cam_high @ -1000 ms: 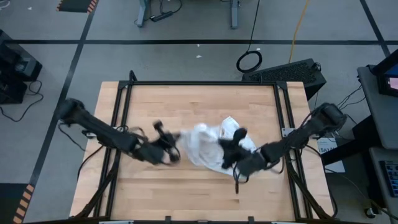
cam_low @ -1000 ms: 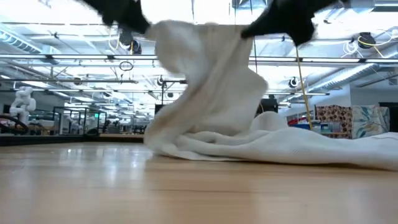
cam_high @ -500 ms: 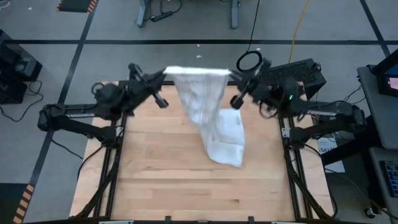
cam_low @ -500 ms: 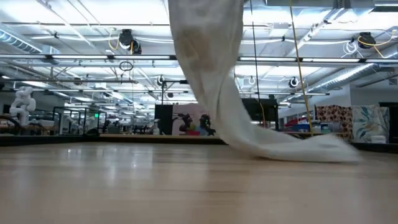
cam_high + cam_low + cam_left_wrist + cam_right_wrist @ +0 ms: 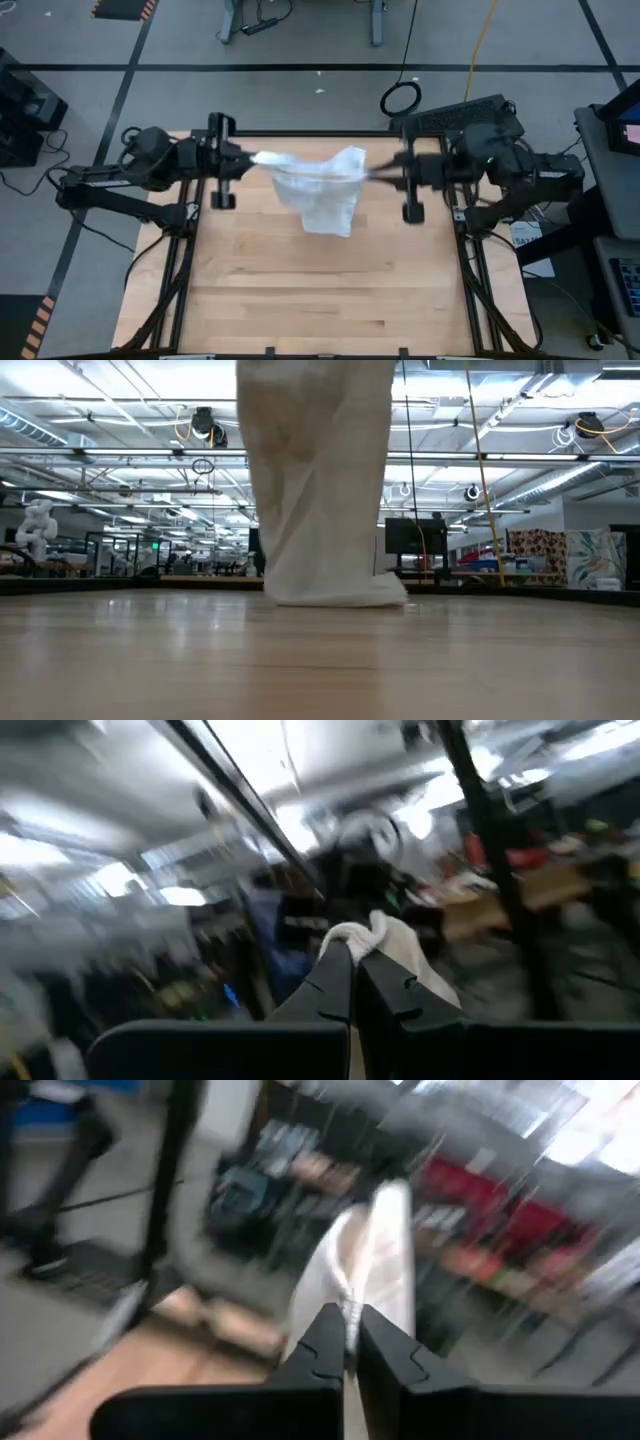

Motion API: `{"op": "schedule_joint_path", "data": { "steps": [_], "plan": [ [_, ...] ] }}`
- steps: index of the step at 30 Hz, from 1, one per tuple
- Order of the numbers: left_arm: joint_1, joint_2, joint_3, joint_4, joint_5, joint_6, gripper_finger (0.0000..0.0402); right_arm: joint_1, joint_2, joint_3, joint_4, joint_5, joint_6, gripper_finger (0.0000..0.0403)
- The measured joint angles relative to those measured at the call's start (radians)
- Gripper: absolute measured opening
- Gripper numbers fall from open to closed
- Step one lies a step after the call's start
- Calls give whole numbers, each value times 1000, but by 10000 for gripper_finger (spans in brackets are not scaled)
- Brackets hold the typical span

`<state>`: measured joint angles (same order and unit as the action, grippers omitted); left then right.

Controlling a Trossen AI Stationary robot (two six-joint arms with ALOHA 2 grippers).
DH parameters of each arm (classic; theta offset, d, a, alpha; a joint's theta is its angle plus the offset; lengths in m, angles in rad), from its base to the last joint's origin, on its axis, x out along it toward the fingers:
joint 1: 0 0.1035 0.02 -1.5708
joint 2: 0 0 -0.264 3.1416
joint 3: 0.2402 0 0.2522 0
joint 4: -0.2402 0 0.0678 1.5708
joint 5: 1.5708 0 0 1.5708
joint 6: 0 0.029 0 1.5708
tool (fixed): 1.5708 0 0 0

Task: Roll towel
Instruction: Roll the towel

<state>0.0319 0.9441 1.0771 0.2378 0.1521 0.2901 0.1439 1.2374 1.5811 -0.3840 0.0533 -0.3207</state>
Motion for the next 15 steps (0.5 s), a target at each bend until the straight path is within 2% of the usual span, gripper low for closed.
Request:
{"op": "schedule_joint_path", "data": {
  "steps": [2,5,9,15],
  "plan": [
    [-17,-33,0,-134,-1,-34,2,38,8,-4,-85,1,63,2],
    [-29,-63,0,-320,-4,-77,2,74,22,-31,-115,17,90,2],
    [-39,-59,0,-519,-9,-144,2,93,46,-77,-129,97,100,2],
    [-71,12,-25,-592,-50,-188,6,92,99,-140,-130,217,135,2]
  ]
}}
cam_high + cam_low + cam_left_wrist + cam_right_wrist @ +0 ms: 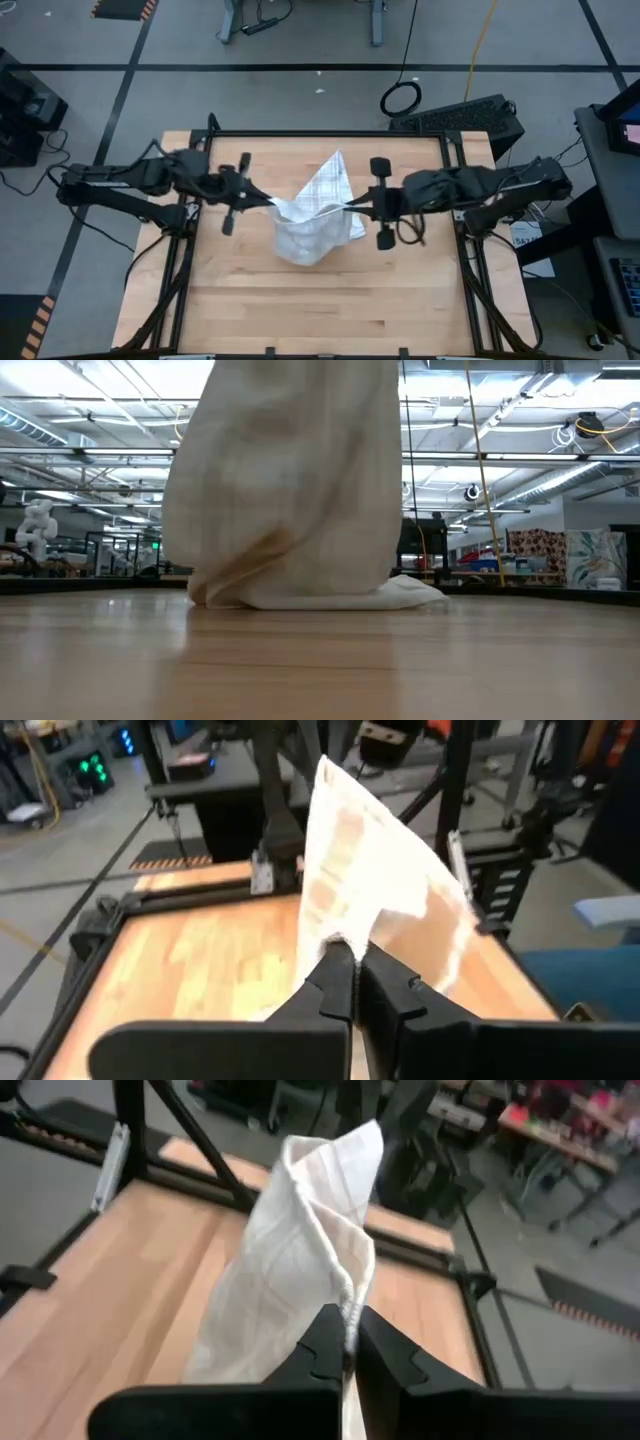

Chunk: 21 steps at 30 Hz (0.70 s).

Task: Roll towel
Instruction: Roll the towel

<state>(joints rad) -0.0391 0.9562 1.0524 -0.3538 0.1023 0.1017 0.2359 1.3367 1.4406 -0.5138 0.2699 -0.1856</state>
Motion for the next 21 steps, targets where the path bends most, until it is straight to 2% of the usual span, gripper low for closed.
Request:
{"op": "schedule_joint_path", "data": {
  "steps": [8,14,21],
  "plan": [
    [-10,84,-76,2,-84,-16,9,14,52,-94,-13,17,141,2],
    [-25,142,-149,-3,-88,-105,10,56,70,-215,-15,15,274,2],
    [-137,201,-200,53,-40,-146,10,156,70,-332,4,-40,425,2]
  ]
}}
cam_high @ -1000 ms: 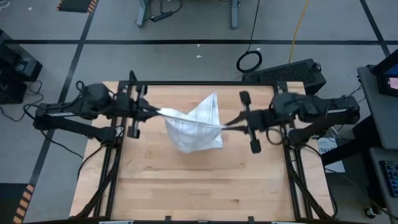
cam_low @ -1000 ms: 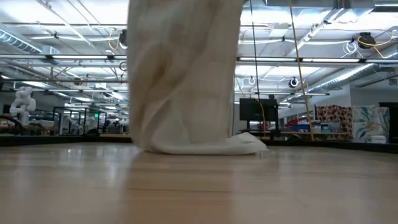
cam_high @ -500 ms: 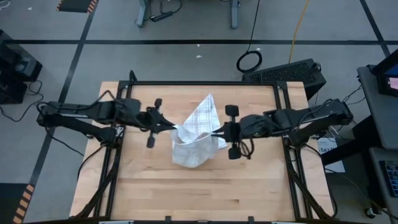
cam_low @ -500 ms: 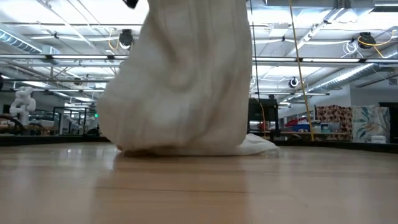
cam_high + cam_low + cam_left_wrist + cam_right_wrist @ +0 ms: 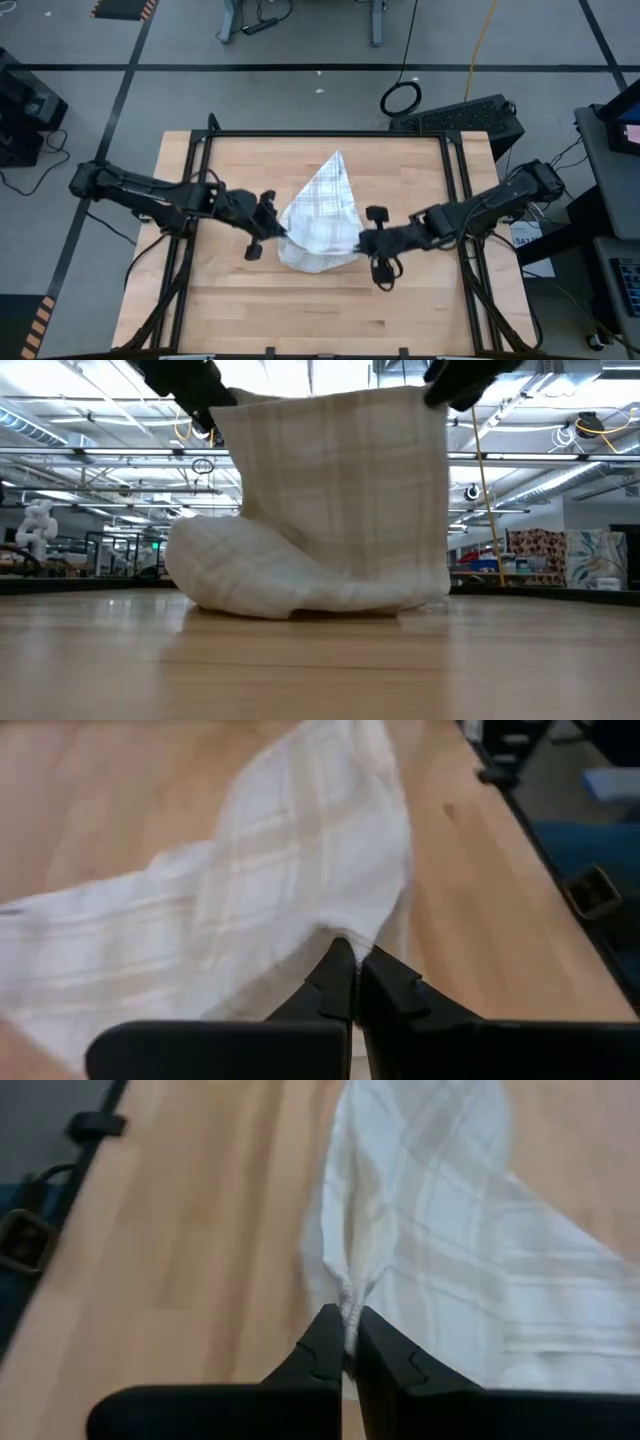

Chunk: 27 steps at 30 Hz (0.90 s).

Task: Roll towel
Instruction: Roll the towel

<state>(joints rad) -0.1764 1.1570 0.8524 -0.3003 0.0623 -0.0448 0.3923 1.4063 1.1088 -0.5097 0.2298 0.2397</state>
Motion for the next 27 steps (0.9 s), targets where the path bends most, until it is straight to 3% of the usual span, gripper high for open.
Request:
{"op": "schedule_joint_path", "data": {
  "steps": [7,13,20,24,27],
  "plan": [
    [-99,83,0,220,5,58,11,119,-1,-11,3,1,61,2],
    [-125,155,1,271,-4,26,13,226,-2,-11,-124,9,170,2],
    [-127,237,1,236,-35,24,75,290,-2,-12,-222,-1,308,2],
    [-127,265,1,202,-193,25,122,310,-2,-12,-301,9,389,2],
    [-116,286,1,176,-460,25,146,327,-2,-12,-359,8,450,2]
  ]
}}
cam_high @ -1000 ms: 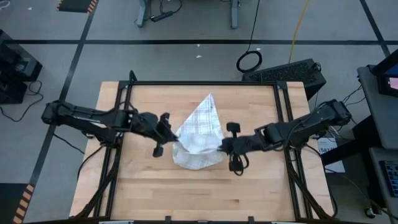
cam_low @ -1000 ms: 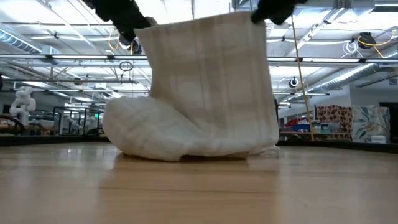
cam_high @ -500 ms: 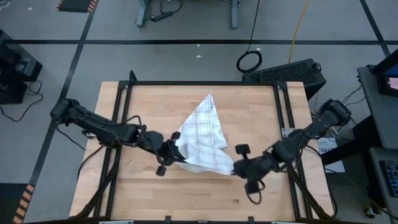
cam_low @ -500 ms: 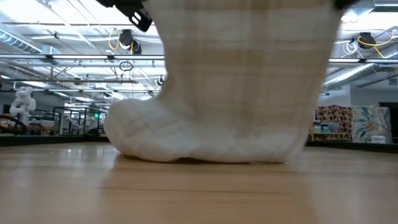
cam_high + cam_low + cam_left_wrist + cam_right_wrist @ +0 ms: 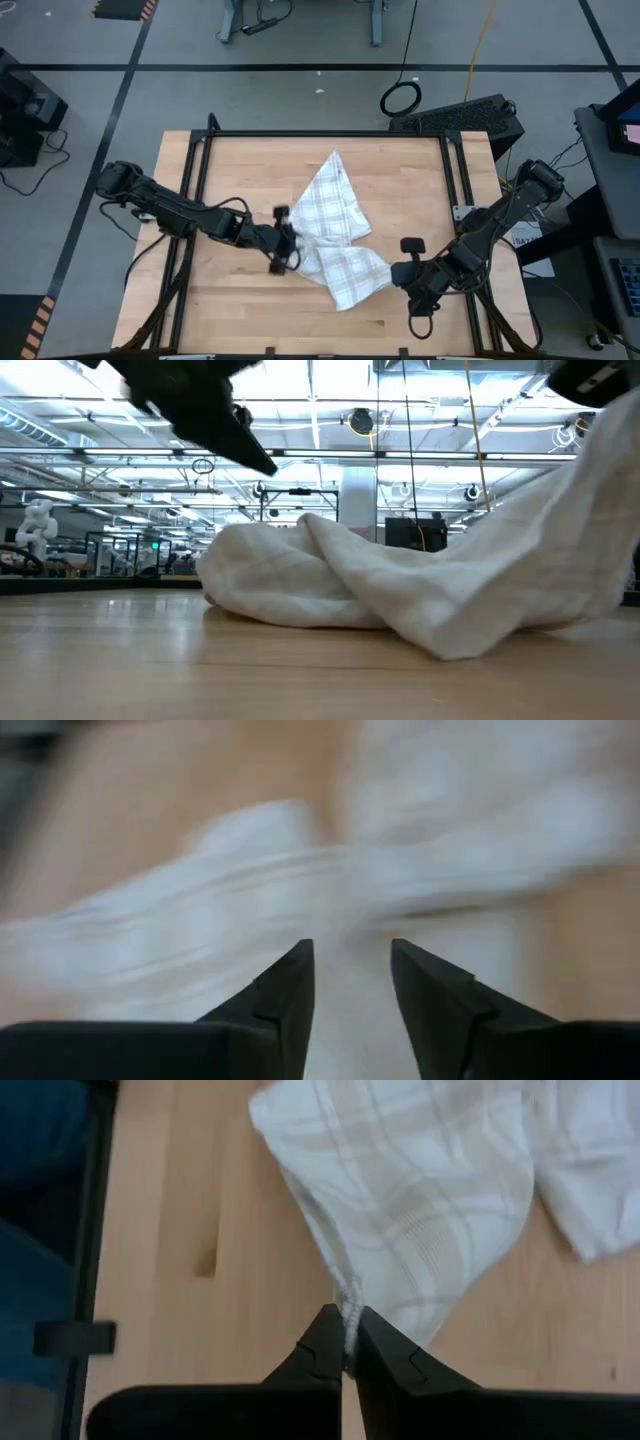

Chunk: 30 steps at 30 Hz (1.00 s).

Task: Roll towel
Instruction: Roll the towel

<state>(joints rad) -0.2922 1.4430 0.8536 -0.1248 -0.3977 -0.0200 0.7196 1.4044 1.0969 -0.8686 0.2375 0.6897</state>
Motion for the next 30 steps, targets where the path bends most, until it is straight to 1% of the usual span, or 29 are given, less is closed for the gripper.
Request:
{"op": "schedule_joint_path", "data": {
  "steps": [2,3,4,5,6,7,10,12,15,18,20,23,25,28,29,30],
  "plan": [
    [25,19,0,9,-181,1,155,10,0,0,-33,0,36,2],
    [43,28,0,18,-253,2,157,16,0,0,-47,0,53,2],
    [68,38,0,38,-304,7,159,22,0,0,-55,1,69,2],
    [101,49,0,67,-325,19,159,28,0,0,-62,2,85,2],
    [140,60,1,93,-320,32,159,34,0,0,-69,2,100,2],
    [185,74,1,120,-280,37,160,42,0,0,-74,2,112,2],
    [334,121,1,192,-14,-6,160,65,0,0,-77,21,140,2],
    [425,157,1,200,121,-62,160,83,0,0,-77,51,159,2],
    [523,221,1,188,249,-126,160,115,0,0,-76,110,187,2],
    [561,283,1,198,371,-129,160,141,0,0,-72,192,199,2],
    [566,321,1,196,411,-123,160,150,0,0,-69,257,213,2],
    [567,368,0,208,401,-77,147,155,0,0,-40,320,213,2],
    [561,385,0,241,370,-40,116,155,0,0,-10,339,202,2],
    [559,388,11,295,356,-23,38,155,0,0,67,343,143,2],
    [559,387,24,307,356,-23,20,155,0,0,100,344,120,2],
    [562,379,38,319,356,-22,12,155,0,0,136,346,96,2]
  ]
}}
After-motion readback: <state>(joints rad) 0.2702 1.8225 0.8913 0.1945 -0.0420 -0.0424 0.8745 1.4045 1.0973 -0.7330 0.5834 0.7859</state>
